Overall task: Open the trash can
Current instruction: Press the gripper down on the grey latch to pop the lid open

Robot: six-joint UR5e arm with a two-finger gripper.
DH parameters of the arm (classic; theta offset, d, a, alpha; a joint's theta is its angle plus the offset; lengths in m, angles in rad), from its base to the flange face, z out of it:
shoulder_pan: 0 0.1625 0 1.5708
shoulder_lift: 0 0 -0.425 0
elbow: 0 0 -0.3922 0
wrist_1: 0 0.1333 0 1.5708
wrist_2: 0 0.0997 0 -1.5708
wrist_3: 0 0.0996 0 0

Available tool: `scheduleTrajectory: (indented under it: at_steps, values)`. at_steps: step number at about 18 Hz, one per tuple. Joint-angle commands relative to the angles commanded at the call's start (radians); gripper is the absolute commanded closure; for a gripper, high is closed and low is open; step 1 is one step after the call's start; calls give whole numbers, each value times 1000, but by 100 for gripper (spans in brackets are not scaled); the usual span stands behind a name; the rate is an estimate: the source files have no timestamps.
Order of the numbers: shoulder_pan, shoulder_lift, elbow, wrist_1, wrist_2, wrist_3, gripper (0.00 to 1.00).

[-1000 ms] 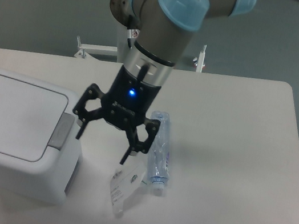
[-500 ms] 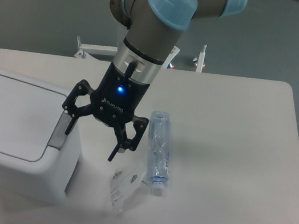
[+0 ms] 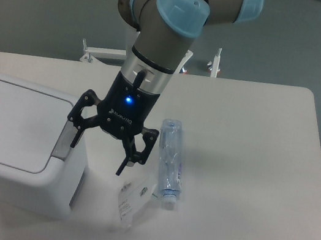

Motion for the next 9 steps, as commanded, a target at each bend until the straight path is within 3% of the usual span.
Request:
scheduleTrajectory:
  at_steps: [9]
  values:
    - [-6, -11, -2, 2, 2, 2, 0]
